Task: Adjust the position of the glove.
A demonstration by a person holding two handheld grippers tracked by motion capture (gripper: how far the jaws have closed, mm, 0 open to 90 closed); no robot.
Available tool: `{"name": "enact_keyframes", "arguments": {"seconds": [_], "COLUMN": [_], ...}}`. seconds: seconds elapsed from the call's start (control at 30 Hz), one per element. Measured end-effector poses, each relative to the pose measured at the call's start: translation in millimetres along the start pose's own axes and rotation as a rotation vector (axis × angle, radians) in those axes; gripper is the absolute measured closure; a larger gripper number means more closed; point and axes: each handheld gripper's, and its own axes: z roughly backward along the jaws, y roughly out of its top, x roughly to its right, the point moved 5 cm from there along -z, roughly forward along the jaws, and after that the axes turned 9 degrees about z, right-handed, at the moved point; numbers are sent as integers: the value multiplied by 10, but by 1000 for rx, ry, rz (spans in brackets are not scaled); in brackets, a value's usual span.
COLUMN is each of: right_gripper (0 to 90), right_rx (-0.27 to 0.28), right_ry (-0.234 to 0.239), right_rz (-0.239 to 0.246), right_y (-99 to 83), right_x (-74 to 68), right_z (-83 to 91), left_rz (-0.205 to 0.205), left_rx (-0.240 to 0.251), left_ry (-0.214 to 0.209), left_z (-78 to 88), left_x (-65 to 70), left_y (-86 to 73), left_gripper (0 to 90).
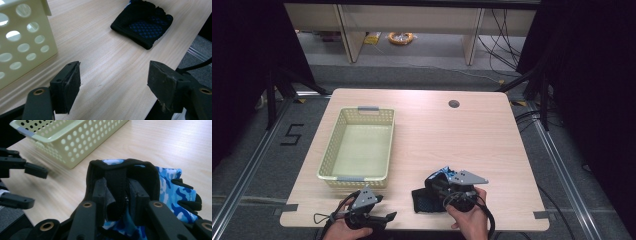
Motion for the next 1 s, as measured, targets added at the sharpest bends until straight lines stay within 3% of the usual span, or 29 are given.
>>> {"name": "enact_keyframes", "arguments": {"seconds": [0.07, 0.1, 0.13, 0.2, 0.23, 0.3, 0.33, 0.4, 0.53, 0.57, 0.6, 0.63, 0.7, 0.77, 0.8, 0.83, 0.87, 0.93, 0.97, 1.0], "right_gripper": [709, 707, 705, 705, 703, 702, 702, 700, 692, 689, 688, 685, 677, 669, 660, 651, 640, 610, 590, 555], "right_rx": [4, -1, -8, 2, -2, -15, -2, -13, -16, -21, -33, -36, -39, -67, -59, -78, -82, -87, -81, -78], "right_ry": [3, 4, -1, 6, 12, -12, 10, -9, -10, -20, -30, -6, -10, 3, 8, 2, 14, 13, 11, 15], "right_rz": [-12, -8, -41, -19, -4, -12, -16, -20, -36, -34, -27, -51, -39, -53, -43, -38, -47, -26, -17, -13], "right_y": [-17, -37, -82, -89, -120, -130, -131, -142, -166, -172, -184, -187, -199, -225, -236, -245, -249, -248, -247, -242], "right_x": [-30, -48, -129, -132, -187, -197, -219, -222, -227, -229, -229, -261, -274, -313, -325, -337, -365, -381, -379, -384], "right_z": [10, 21, 42, 35, 38, 38, 41, 35, -51, -71, -116, -138, -196, -246, -284, -293, -315, -340, -350, -351], "left_rz": [10, 25, 26, -2, 20, 13, 10, 8, 1, 28, 13, -5, 19, -17, 19, 16, -12, 5, -24, -5], "left_rx": [18, -3, 3, -4, -3, -8, 5, 11, -3, 2, 6, -25, -19, -15, -8, -1, -20, -20, -29, -9], "left_ry": [-1, -4, -3, -2, -3, -4, -5, 1, -5, -7, -7, -3, -16, 8, -1, -17, -17, -12, -12, -21], "left_z": [-13, -5, -7, 2, -5, -2, -11, -16, -29, -46, -50, -40, -54, -71, -88, -92, -85, -103, -95, -105], "left_x": [10, 13, 15, 0, 10, 10, 15, 18, 18, 34, 32, 18, 53, 35, 62, 80, 64, 83, 73, 94], "left_y": [3, -3, -2, 0, -6, -5, 0, -1, -9, -16, -12, -16, -17, -11, -16, -10, -13, -19, -12, -3], "left_gripper": [260, 260, 260, 259, 259, 259, 259, 259, 259, 259, 259, 259, 260, 264, 265, 265, 266, 267, 268, 270]}}
